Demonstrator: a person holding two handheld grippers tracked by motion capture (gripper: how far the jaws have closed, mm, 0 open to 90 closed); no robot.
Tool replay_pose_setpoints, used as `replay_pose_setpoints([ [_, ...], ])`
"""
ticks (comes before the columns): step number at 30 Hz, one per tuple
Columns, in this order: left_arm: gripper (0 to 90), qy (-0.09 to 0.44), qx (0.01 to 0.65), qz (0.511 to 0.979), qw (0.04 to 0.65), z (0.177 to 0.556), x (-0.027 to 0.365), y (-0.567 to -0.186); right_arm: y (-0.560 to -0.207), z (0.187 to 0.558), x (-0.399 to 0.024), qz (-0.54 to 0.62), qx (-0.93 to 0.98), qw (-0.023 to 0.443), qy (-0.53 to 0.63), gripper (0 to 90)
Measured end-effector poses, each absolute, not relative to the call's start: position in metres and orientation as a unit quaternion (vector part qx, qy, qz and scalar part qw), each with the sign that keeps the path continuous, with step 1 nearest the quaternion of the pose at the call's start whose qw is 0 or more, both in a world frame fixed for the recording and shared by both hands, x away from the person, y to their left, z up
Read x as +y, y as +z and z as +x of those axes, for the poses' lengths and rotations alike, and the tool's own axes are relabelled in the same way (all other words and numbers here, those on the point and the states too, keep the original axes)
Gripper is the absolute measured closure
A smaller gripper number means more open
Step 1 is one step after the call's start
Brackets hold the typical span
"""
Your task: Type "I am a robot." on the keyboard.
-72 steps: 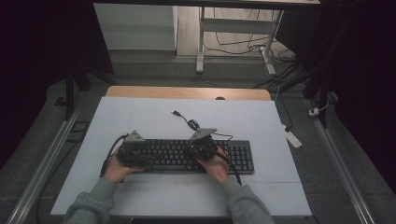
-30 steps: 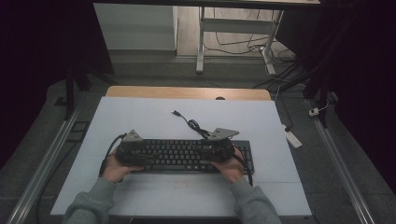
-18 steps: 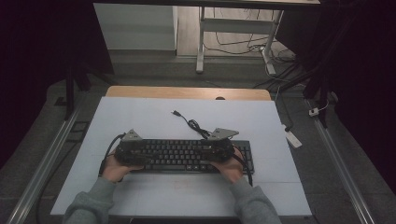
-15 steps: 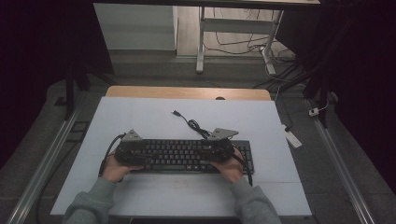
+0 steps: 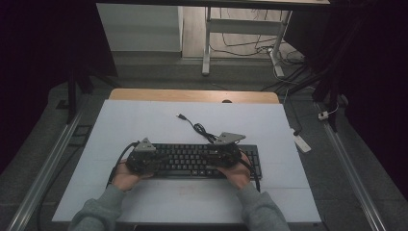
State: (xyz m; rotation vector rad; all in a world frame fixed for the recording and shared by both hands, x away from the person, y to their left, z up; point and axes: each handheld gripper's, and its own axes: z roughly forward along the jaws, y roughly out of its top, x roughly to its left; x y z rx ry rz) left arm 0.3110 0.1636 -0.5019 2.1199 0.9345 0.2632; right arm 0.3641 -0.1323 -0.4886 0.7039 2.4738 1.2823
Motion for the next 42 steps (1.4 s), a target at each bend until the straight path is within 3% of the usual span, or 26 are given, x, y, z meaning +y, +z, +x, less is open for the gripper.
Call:
replay_pose_setpoints([
  [5,88.6,0.098,0.358,0.842,0.390,0.310,0.157,-0.504,-0.488,0.364,-0.133,0.244,0.853,0.134,0.442,57.1],
  [42,88.9,0.088,0.353,0.860,0.358,0.317,0.136,-0.521,-0.490,0.365,-0.132,0.244,0.856,0.136,0.436,56.5],
])
